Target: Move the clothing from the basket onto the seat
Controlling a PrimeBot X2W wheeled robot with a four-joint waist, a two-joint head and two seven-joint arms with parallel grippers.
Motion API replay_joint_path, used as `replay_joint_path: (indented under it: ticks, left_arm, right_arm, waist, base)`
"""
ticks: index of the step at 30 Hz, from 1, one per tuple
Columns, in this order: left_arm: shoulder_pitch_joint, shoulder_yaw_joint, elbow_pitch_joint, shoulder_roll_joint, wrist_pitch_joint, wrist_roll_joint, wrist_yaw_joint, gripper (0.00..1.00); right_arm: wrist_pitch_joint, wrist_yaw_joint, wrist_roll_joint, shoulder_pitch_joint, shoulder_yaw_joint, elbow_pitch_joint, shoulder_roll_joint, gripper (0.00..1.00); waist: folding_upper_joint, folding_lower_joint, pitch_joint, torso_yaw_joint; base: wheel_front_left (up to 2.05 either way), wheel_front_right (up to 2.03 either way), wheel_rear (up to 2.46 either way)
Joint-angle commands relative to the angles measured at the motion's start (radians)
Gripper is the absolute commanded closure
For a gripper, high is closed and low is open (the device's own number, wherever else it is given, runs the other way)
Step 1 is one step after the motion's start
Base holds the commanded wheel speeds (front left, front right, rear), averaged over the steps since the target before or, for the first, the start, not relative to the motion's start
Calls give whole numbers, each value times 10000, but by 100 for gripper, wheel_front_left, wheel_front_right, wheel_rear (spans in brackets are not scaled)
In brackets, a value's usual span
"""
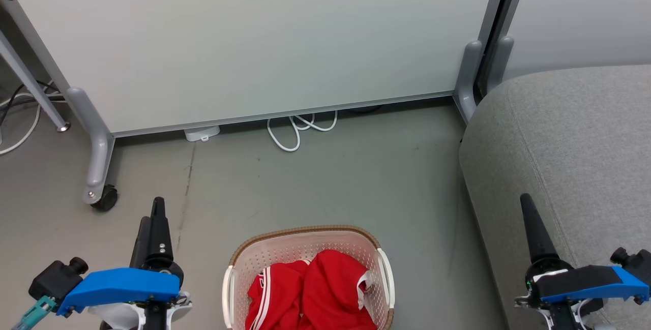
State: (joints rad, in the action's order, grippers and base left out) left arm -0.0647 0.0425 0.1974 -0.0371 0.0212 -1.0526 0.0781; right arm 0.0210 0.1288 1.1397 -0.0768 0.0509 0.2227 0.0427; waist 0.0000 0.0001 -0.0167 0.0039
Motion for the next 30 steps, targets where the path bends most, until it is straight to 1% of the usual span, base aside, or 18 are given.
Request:
replay_joint_path:
  ticks: [1, 10, 16, 30]
  left_arm:
    - [-296, -149, -158, -90, 126, 594, -90, 0]
    - [-305, -647, 142, -234, 450, 2249, -418, 0]
    - [-354, -884, 291, -311, 648, 3008, -602, 0]
    - [-416, -1272, 416, -420, 1046, 4557, -837, 0]
  right_arm:
    - [125, 10, -549, -246, -79, -196, 53, 0]
    - [452, 13, -2200, -240, -326, 20, 61, 0]
    - [650, 14, -3035, -260, -425, 130, 65, 0]
    - [1044, 17, -4640, -324, -630, 245, 75, 0]
  waist:
    - [0, -1, 0, 8]
    - [0, -1, 15, 30]
    - [0, -1, 20, 53]
    - [0, -1, 13, 83]
  base:
    - [0, 0, 0]
    - [0, 0, 0]
    - [0, 0, 0]
    - [0, 0, 0]
